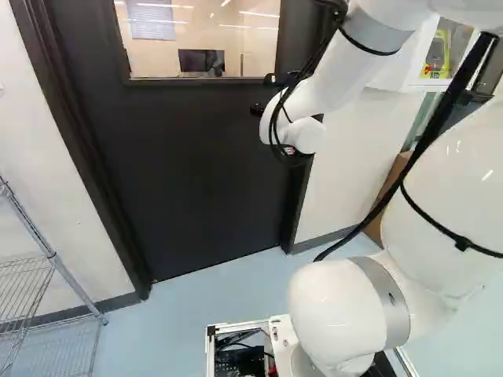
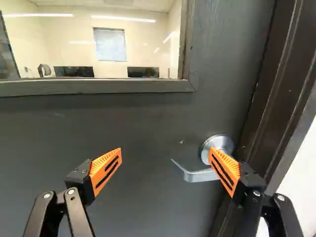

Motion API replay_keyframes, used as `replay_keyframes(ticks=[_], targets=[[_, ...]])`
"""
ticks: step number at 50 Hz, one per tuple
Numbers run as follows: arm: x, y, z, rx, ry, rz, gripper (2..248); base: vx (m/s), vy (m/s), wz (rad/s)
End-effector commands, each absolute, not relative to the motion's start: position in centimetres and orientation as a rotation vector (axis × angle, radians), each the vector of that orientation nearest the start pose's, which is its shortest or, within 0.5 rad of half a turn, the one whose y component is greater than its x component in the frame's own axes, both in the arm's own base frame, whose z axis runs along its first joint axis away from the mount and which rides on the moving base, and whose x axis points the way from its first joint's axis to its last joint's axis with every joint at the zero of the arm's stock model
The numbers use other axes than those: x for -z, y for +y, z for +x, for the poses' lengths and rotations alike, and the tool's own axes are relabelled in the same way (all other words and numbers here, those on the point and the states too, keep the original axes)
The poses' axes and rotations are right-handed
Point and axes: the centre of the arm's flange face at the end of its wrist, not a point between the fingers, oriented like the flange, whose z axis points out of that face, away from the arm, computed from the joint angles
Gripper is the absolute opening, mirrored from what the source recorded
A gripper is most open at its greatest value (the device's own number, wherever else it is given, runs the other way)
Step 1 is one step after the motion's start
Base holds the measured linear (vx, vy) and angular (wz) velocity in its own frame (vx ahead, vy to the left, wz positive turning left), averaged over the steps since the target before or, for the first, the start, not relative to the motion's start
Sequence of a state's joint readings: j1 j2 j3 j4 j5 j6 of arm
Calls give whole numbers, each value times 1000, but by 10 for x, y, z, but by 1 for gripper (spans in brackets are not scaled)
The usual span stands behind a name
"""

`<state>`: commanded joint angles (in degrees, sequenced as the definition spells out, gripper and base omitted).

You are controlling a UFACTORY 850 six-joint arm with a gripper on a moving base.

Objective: Open the door and move inside

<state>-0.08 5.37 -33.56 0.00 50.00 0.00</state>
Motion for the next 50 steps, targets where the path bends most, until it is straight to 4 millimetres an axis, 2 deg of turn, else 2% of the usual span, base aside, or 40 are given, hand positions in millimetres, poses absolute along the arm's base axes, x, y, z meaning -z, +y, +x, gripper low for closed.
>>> replay_keyframes(ticks=[15, 50], targets=[[-511, 1, 453, 2190, -1, -2251, 247, 0, 0, 0], [-475, -10, 479, 2113, 23, -2343, 247, 0, 0, 0]])
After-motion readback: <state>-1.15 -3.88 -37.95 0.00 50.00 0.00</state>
